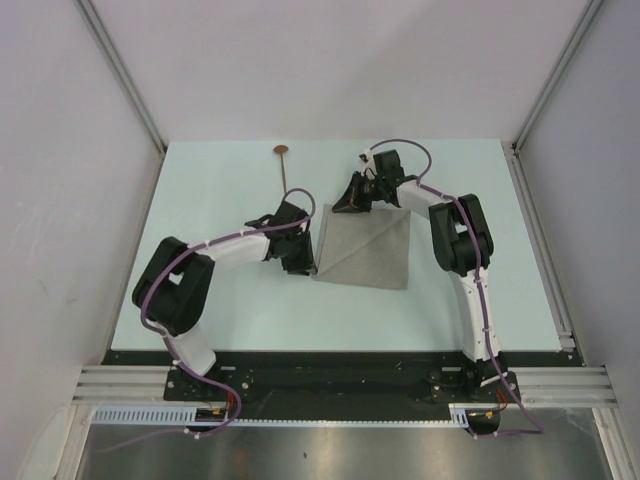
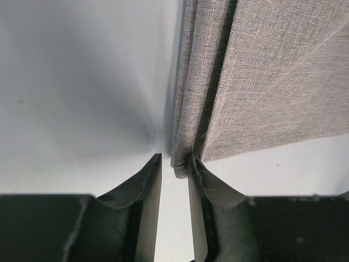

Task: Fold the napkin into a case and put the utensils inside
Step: Fold the upper triangle-folded napkin at the center of the board.

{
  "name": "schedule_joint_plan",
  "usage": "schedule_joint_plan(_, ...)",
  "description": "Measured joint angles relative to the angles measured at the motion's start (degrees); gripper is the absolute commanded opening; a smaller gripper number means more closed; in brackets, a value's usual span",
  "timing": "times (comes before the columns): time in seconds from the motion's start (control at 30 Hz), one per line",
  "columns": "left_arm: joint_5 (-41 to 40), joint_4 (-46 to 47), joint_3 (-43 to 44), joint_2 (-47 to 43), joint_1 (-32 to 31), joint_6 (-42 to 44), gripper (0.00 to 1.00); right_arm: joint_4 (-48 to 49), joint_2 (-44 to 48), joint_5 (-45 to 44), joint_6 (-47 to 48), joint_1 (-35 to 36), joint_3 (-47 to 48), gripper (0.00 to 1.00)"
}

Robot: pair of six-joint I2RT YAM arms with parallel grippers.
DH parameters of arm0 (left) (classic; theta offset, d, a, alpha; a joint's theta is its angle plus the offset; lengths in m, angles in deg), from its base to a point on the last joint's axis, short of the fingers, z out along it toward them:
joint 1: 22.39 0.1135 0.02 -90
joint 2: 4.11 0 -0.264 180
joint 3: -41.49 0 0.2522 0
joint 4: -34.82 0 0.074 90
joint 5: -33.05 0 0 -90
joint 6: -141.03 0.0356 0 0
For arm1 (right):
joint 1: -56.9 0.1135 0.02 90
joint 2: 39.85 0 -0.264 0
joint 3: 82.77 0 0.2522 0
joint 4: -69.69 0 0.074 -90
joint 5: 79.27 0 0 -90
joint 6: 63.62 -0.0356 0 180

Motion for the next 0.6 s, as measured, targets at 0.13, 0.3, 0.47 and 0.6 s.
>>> schedule_joint_plan(0.13, -0.13, -0.50, -0.11, -1.73, 0.04, -0.22, 0.34, 0.13, 0.00, 0.28, 0.00, 0.00, 0.00, 0.00)
schedule_joint_plan(0.3, -0.35, -1.31, -0.11, -3.37, 0.11, -0.24, 0.29, 0.63, 0.00, 0.33, 0.00, -0.11, -0.02, 0.00)
schedule_joint_plan(0.47, -0.31, -1.22, -0.90, -3.37, 0.11, -0.26, 0.28, 0.96, 0.00, 0.35, 0.00, -0.11, -0.02, 0.00)
schedule_joint_plan(0.6, -0.31, -1.25, -1.27, -3.10, 0.11, -0.24, 0.27, 1.07, 0.00, 0.48, -0.07, -0.09, -0.02, 0.00)
